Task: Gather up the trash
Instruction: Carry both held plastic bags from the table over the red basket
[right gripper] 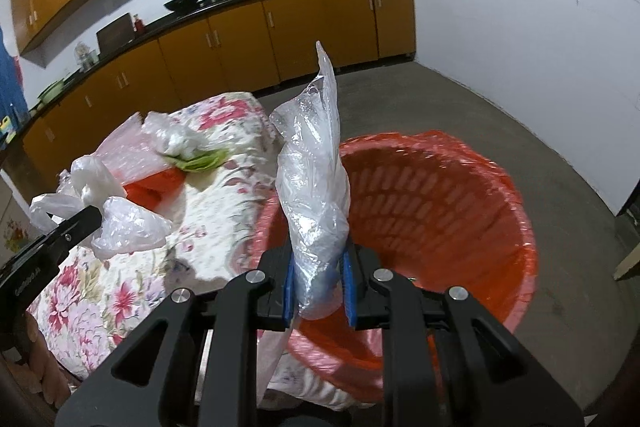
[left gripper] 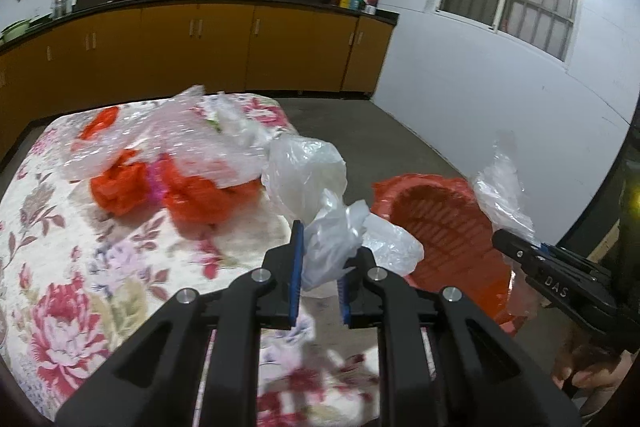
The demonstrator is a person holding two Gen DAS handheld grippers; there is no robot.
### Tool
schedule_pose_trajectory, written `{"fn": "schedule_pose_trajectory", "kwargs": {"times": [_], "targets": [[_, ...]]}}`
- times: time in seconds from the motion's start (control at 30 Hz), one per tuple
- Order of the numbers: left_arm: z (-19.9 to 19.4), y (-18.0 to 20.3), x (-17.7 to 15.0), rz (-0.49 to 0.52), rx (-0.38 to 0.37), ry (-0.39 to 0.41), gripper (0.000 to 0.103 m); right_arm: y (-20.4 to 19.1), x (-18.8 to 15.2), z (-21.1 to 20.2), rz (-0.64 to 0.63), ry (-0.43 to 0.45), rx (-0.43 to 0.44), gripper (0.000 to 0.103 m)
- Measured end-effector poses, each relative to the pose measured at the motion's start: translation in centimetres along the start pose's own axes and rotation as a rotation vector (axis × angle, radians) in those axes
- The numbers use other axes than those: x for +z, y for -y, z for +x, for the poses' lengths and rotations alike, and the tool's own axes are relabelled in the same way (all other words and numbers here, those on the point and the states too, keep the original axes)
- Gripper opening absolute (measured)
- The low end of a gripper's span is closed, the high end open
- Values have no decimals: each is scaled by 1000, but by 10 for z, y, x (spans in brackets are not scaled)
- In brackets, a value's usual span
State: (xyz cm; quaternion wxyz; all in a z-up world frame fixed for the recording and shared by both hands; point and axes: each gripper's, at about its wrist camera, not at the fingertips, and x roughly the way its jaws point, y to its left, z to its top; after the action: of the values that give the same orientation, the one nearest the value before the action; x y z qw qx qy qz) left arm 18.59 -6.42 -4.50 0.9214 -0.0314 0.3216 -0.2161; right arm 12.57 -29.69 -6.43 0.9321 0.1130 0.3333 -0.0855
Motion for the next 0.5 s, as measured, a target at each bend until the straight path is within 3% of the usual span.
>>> {"fn": "schedule_pose_trajectory", "kwargs": {"times": [0.5], "targets": [[29,51,2,65,-101,-35,16,35,4,-4,59,24,-32,19]]}}
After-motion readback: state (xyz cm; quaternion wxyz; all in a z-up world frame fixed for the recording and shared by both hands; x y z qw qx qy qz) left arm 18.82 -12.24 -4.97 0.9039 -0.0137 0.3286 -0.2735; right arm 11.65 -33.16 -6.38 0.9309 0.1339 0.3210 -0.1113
